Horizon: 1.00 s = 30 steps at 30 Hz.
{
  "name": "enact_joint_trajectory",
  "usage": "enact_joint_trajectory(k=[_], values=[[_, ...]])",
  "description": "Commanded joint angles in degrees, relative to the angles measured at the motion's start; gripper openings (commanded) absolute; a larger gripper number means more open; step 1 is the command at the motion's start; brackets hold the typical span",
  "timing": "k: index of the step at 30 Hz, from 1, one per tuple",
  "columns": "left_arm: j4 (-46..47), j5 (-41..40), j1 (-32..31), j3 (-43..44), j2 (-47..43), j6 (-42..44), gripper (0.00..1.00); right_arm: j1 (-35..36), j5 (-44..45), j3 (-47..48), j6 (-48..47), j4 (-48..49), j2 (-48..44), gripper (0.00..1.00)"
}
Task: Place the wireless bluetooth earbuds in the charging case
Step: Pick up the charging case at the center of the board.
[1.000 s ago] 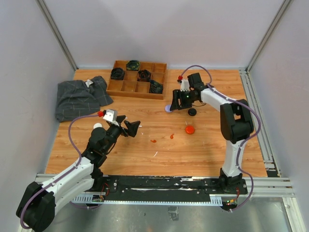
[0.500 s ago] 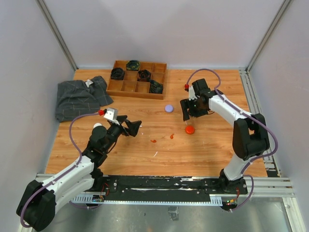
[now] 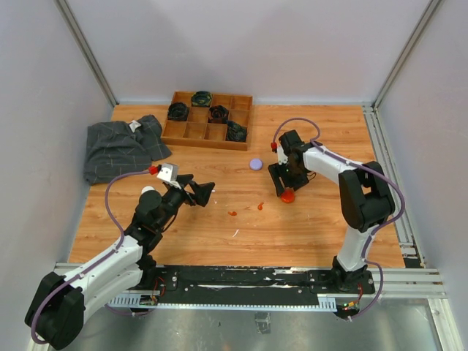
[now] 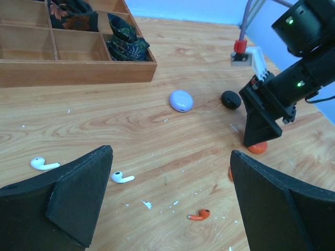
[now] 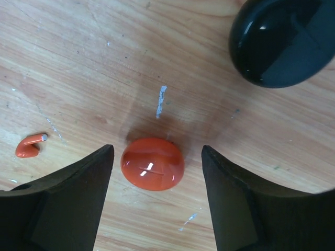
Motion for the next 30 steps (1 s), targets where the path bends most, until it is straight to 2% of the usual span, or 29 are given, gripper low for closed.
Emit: enact_joint_trajectory(k=[1,11,15,23,30], values=[[2.84,1.09,0.34,0.58,0.17,-0.38,0.99,1.32,1.30,-1.00,0.79,-0.71,2.18,0.66],[3.78,6.89,0.26,2.11,4.31,-4.57,0.99,1.70,0.59,-2.11,1.36,-0.94,0.26,0.47],[4.67,8.92,-0.55,2.80,6.37,-6.77,0.99,2.47,0.51,-2.25,1.89,-0.86,-2.72,0.45],[7.08,6.85,-7.38,4.58,10.63,-9.12,0.99,5.05,0.12,-2.15,4.05,1.65,-7.74,0.41],[15.54,6.37,-10.73,4.51,16.63,-14.27,0.99,10.40,-1.02,0.26,8.10,6.06,-12.99,0.41]])
